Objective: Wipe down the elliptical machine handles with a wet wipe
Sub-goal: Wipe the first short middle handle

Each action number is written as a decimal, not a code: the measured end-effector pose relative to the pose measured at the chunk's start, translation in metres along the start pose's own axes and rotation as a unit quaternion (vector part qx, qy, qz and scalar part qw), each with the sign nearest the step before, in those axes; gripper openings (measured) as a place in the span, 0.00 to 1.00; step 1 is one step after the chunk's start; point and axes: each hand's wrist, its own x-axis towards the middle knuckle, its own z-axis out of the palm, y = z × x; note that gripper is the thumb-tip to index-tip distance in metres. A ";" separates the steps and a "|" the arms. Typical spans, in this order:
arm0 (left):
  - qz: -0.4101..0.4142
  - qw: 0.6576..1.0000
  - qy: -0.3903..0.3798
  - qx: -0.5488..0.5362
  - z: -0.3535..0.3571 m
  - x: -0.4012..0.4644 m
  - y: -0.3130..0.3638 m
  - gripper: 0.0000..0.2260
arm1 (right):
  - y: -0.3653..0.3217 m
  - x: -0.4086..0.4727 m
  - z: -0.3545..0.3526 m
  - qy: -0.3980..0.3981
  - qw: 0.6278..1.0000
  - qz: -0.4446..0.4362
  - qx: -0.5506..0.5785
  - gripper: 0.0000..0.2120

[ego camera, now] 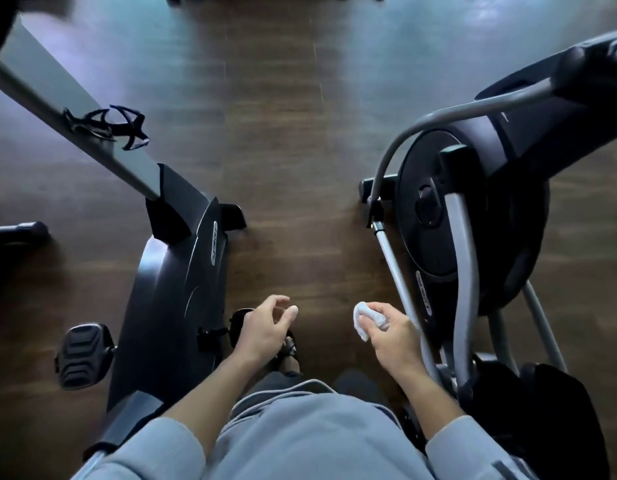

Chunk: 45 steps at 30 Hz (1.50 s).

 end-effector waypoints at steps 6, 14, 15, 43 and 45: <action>-0.014 1.000 0.010 -0.013 -0.029 0.053 0.018 0.11 | -0.053 0.056 0.022 -0.030 0.999 -0.032 0.002 0.09; -0.052 0.998 0.030 0.000 -0.049 0.162 0.057 0.09 | -0.115 0.200 0.042 -0.087 0.994 -0.064 0.012 0.09; -0.056 0.998 0.031 0.006 -0.054 0.179 0.067 0.09 | -0.124 0.224 0.041 -0.090 0.994 -0.065 0.016 0.09; 0.075 0.993 -0.025 0.090 -0.172 0.708 0.434 0.09 | -0.373 0.725 -0.067 0.066 0.996 0.012 0.053 0.06; 0.085 0.991 -0.036 0.094 -0.172 0.742 0.466 0.09 | -0.386 0.755 -0.074 0.088 0.994 0.015 0.067 0.06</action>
